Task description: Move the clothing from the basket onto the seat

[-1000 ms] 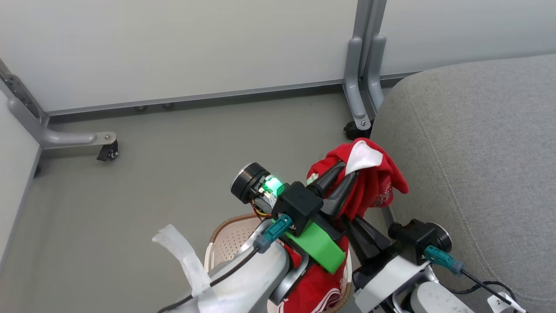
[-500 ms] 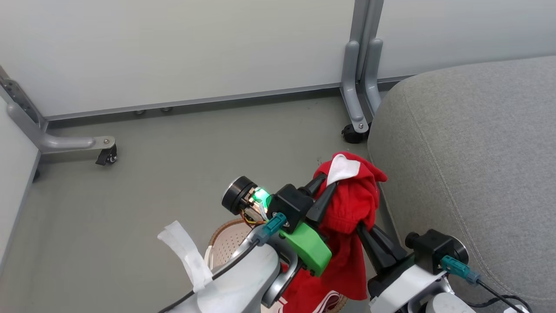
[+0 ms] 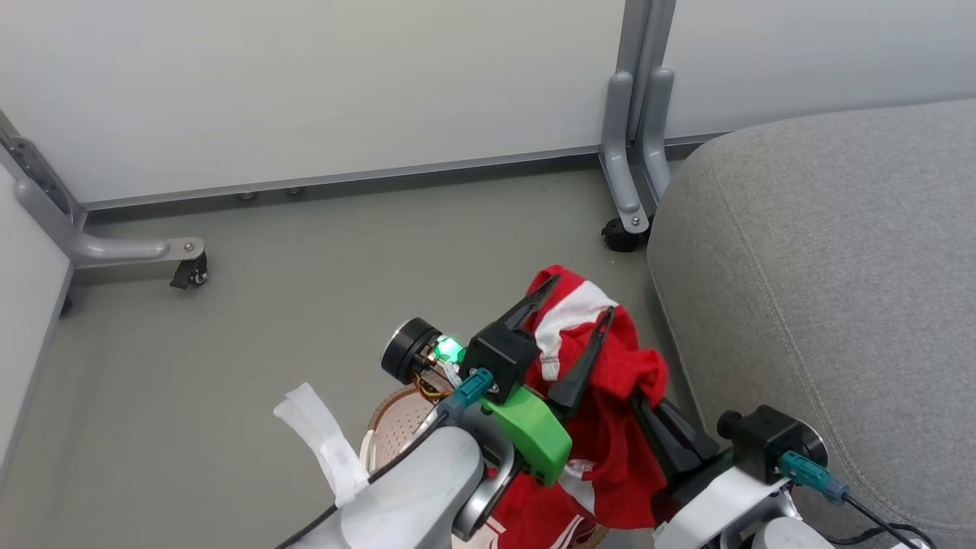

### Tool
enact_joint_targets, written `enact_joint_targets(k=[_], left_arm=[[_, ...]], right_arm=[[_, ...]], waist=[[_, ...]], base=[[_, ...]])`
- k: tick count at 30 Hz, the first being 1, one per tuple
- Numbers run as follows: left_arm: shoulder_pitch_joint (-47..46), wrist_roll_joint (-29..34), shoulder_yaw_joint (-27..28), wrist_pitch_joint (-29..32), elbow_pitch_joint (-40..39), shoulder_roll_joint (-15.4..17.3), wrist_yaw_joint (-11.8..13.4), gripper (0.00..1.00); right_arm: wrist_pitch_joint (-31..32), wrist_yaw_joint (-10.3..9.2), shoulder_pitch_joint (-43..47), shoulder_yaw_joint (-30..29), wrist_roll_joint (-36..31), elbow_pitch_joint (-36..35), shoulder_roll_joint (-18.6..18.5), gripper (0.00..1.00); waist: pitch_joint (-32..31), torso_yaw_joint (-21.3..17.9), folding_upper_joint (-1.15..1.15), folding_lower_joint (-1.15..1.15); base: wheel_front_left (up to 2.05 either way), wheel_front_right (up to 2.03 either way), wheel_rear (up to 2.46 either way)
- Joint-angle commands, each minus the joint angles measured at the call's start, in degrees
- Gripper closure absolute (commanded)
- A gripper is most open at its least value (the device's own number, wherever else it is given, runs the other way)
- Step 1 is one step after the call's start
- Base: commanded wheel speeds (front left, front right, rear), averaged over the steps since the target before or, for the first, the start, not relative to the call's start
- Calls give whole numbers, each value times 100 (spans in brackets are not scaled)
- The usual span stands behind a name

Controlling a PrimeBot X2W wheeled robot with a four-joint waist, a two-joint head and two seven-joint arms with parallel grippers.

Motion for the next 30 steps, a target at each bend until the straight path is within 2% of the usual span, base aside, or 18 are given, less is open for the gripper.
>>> enact_joint_targets(k=[1, 21, 30], left_arm=[[-46, -59, 37, -4, -9, 56, 19, 0], [-9, -105, 37, -27, -21, 150, 125, 0], [153, -6, 134, -62, -26, 338, 257, 0]], right_arm=[[-17, 0, 27, -25, 11, 3, 11, 100], [-17, 0, -32, -61, -1, -5, -14, 100], [-18, 0, -132, -239, -173, -203, -76, 100]], waist=[[3, 8, 0, 0], [48, -34, 0, 0], [159, -331, 0, 0]], base=[[0, 0, 0], [0, 0, 0], [0, 0, 0]])
